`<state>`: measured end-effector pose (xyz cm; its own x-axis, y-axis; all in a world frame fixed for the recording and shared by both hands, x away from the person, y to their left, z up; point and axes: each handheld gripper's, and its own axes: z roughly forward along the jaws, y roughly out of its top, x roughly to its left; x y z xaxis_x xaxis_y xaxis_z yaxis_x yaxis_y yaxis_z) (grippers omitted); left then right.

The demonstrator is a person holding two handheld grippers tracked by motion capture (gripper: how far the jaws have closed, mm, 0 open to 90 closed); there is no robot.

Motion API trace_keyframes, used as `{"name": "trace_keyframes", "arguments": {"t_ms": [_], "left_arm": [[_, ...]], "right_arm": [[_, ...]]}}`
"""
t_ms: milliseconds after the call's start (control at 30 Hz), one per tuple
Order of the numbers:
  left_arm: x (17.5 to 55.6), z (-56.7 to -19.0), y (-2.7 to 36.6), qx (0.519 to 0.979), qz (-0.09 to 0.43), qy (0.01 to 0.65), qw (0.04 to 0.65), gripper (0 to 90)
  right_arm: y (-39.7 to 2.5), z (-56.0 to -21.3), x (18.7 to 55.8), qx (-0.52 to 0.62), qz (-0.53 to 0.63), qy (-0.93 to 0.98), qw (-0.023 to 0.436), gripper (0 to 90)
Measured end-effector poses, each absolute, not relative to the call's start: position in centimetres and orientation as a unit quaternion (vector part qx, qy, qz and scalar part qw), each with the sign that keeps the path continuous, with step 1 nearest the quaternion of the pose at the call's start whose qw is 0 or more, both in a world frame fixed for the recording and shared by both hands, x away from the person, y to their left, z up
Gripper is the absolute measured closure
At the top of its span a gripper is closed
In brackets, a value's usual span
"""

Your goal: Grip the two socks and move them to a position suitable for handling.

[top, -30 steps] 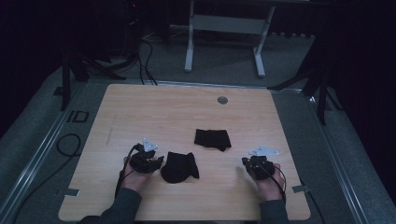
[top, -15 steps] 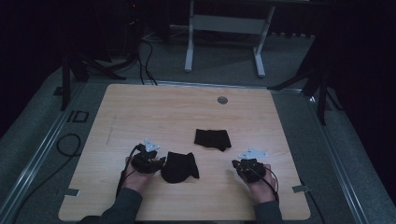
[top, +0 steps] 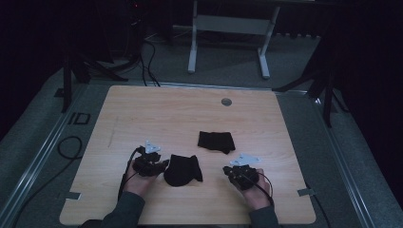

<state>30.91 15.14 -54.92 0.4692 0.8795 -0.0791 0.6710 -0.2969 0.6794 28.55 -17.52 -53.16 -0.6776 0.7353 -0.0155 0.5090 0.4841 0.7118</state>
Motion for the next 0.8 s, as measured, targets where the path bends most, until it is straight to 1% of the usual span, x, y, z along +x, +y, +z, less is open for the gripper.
{"name": "trace_keyframes", "arguments": {"t_ms": [267,633,800], "left_arm": [[30.8,-55.0,14.5,0.805,0.163,0.472,0.321,62.3],[30.8,-55.0,14.1,0.808,0.167,0.464,0.323,67.1],[30.9,-54.9,13.6,0.811,0.168,0.451,0.333,75.8]], "right_arm": [[-14.4,-52.6,28.4,0.327,0.357,0.862,0.152,86.5],[-10.0,-51.2,28.9,0.282,0.370,0.873,0.143,85.8],[-8.3,-51.3,29.4,0.274,0.368,0.878,0.136,85.7]]}}
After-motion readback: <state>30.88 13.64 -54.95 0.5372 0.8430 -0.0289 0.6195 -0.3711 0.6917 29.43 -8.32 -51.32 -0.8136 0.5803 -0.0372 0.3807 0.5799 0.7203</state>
